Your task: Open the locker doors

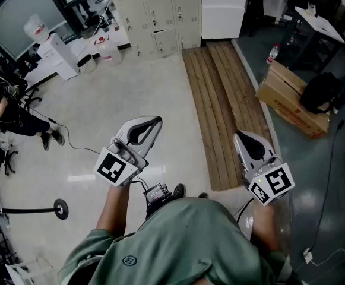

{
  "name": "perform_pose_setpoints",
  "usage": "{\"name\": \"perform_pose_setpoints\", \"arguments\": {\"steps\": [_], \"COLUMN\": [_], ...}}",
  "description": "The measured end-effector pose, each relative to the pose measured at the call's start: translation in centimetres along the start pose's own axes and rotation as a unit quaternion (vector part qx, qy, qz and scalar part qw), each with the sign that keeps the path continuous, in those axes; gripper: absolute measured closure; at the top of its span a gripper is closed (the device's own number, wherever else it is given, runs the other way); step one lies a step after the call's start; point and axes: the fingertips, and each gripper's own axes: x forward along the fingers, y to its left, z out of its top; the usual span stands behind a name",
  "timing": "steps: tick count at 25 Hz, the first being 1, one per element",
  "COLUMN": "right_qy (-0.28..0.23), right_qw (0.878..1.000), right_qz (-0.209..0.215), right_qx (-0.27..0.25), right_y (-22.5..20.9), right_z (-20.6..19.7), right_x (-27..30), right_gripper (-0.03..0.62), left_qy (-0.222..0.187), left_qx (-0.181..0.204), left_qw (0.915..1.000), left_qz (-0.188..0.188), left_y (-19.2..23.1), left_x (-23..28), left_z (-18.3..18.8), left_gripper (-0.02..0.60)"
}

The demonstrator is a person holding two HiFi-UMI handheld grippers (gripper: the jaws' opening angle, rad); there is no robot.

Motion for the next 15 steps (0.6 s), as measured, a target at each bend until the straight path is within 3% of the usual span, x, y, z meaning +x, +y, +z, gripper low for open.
{"name": "perform_pose_setpoints", "arguments": {"steps": [11, 15], "right_qy": [-0.008, -0.029], "right_qw": [1.000, 0.999], "right_qz": [0.009, 0.030], "right_qx": [0.010, 0.002], "right_y": [-1.7, -1.8], "right_z": [-0.7, -0.3], "right_x": [-1.9, -2.2], "right_gripper": [0.589, 0.588], "left_qy": [0.011, 0.017], "left_qx": [0.003, 0.011], "left_qw": [0.9999, 0.9997], "left_qz": [0.005, 0.010], "left_y": [-2.4, -3.0], "left_x": [1.6, 2.1], "left_z": [0.0, 0.0], "left_gripper": [0.589, 0.590]}}
